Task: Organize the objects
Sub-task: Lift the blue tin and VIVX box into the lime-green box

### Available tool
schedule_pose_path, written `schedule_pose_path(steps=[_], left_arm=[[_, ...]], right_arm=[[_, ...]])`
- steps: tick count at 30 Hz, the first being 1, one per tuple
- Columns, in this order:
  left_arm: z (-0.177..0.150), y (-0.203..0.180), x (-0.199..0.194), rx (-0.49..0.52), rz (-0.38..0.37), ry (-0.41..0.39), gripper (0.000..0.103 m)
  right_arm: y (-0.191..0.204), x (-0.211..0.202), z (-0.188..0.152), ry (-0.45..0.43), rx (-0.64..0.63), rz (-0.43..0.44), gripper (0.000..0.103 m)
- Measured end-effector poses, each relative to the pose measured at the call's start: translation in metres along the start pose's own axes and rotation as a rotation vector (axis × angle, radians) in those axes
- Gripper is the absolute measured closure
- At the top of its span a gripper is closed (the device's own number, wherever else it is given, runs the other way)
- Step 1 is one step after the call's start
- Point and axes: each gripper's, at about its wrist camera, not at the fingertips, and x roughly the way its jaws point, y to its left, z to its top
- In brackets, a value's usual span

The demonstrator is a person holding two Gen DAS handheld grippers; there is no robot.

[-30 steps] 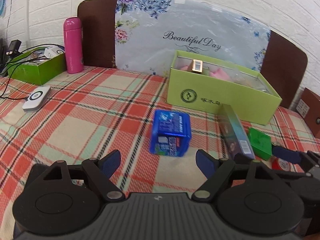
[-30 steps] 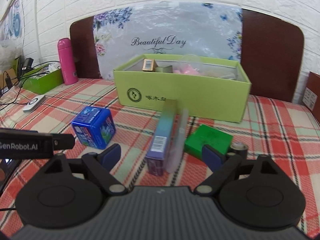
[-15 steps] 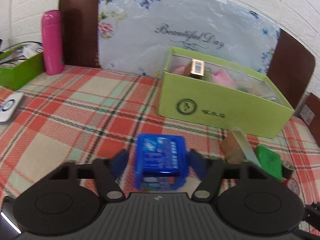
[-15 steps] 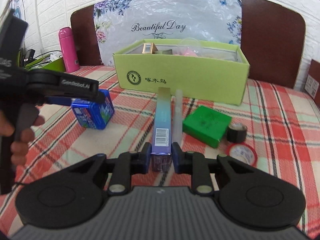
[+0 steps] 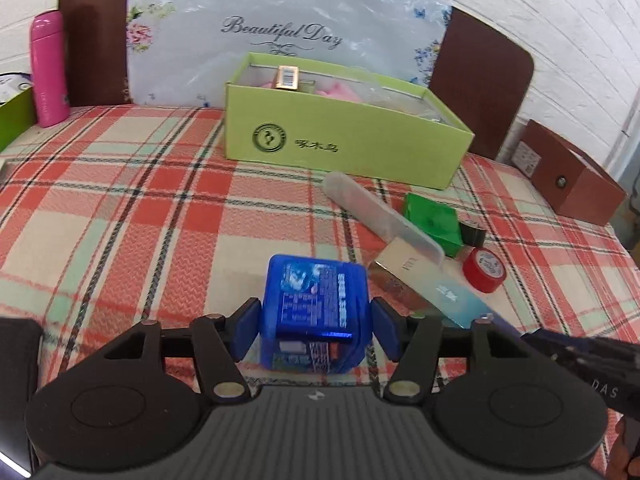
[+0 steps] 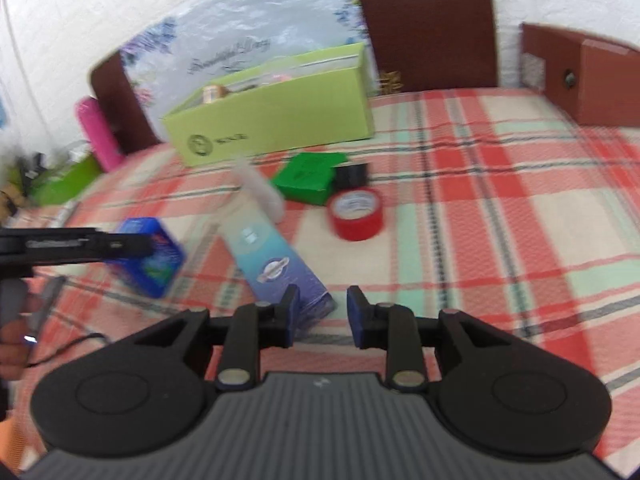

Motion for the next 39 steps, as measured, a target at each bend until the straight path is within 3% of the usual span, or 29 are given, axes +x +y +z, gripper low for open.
schedule_pose_path(steps=[4,10,14,18,29,32,34,39], left_arm=[[-0.004,0.005,-0.002,-0.025,0.005,0.003,0.032],[-0.003,0.004,0.004,-0.021,0.025,-0.001,0.028],[-0.003,0.004,0.008,-0.028,0.028,-0.01,0.028],[-0.005,0.006,0.012,-0.017,0.005,-0.005,0.029],[-0.004,0.01,0.024,-0.047,0.021,0.015,0.029],[-0.003,0.013,0.027,-0.063,0.024,0.019,0.029],[-0.004,0.014,0.027,-0.063,0.004,0.021,0.037],[-0.001,0.013,0.02,-0.056,-0.001,0.007,0.04]], right_arm=[[0.01,-0.006,-0.002,-0.027,-0.077,0.055,0.059],[0.041,0.014,-0.002,-0.017,-0.25,0.044,0.053],[0.047,0.032,0.001,0.02,-0.252,0.04,0.052],[0.056,0.028,-0.002,0.05,-0.269,0.114,0.063],[0.075,0.049,-0.001,0.058,-0.307,0.101,0.056],[0.071,0.049,-0.001,0.054,-0.289,0.106,0.064],[0.069,0.047,-0.001,0.059,-0.276,0.113,0.065],[0.065,0.036,0.007,0.055,-0.222,0.167,0.065]])
